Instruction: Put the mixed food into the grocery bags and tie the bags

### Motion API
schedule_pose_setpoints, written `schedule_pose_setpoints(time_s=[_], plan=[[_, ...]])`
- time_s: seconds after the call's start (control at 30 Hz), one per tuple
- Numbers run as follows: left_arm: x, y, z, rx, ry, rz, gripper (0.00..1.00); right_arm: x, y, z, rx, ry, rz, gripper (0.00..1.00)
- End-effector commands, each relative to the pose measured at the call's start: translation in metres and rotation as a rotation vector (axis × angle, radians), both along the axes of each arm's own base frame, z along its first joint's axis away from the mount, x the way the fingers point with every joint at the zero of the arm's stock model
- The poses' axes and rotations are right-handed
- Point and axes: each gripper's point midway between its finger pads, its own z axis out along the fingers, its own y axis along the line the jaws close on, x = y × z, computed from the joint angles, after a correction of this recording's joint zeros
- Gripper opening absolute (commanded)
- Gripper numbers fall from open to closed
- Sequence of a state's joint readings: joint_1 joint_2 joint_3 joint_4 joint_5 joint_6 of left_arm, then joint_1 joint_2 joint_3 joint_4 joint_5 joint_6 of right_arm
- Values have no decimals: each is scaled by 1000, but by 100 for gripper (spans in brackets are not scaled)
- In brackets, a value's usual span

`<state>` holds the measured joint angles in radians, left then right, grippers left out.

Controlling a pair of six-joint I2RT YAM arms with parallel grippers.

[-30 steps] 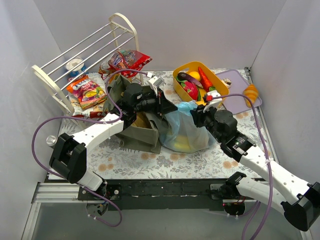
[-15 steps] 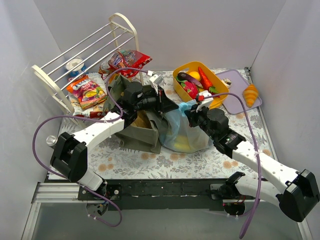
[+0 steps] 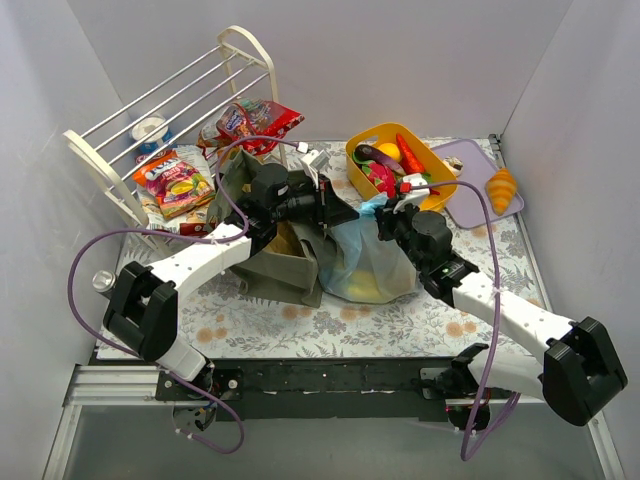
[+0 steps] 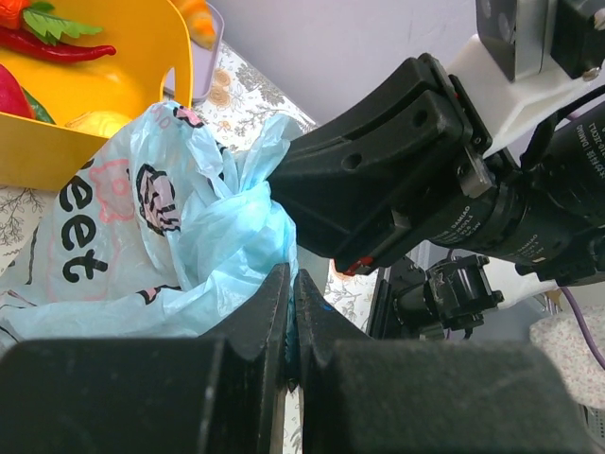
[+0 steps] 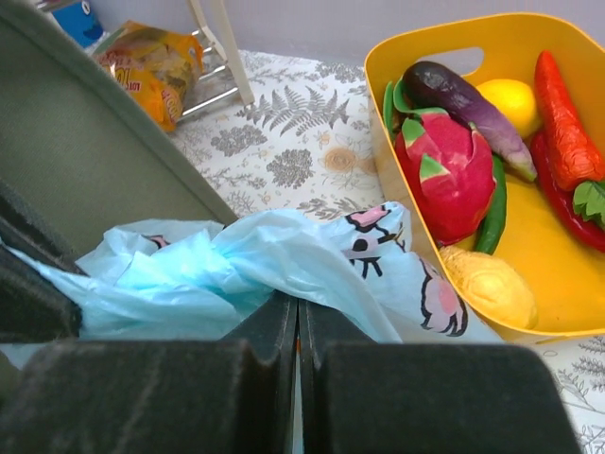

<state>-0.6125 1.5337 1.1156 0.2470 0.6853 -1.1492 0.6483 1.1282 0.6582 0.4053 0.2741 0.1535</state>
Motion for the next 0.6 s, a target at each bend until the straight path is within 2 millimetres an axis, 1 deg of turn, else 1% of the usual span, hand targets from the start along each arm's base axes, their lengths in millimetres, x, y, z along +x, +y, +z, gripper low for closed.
schedule_pose_setpoints(time_s=[0.0, 0.07, 0.1, 0.13, 0.2, 0.23, 0.27, 0.33, 0.37, 0.43, 0.47, 0.5, 0.57], plan=[[-8, -6, 26, -43, -44, -44, 0, 19, -14, 23, 36, -78, -68, 1], [-7, -6, 26, -43, -44, -44, 0, 17, -8, 16, 40, -64, -30, 1], [-7, -6, 27, -44, -45, -44, 0, 16, -4, 10, 44, -47, -11, 1], [-7, -7, 27, -46, -46, -45, 0, 11, 6, 6, 58, -34, 48, 1], [-6, -8, 27, -48, -47, -44, 0, 5, 18, -6, 104, 8, 102, 1], [-5, -9, 28, -50, -49, -42, 0, -1, 26, -9, 122, 23, 148, 1], [-4, -9, 26, -49, -46, -42, 0, -3, 30, -12, 147, 28, 160, 1], [-4, -10, 26, -51, -47, -42, 0, -7, 38, -13, 159, 30, 190, 1], [-5, -11, 27, -53, -47, -45, 0, -7, 42, -15, 161, 38, 199, 1], [-7, -13, 27, -57, -47, -51, 0, -7, 47, -12, 176, 36, 212, 1], [-7, -14, 26, -58, -44, -54, 0, -5, 48, -17, 174, 45, 213, 1], [-8, -16, 25, -58, -44, -58, 0, -4, 51, -13, 188, 39, 219, 1], [-8, -18, 26, -61, -53, -60, 0, -5, 56, -15, 204, 52, 235, 1]])
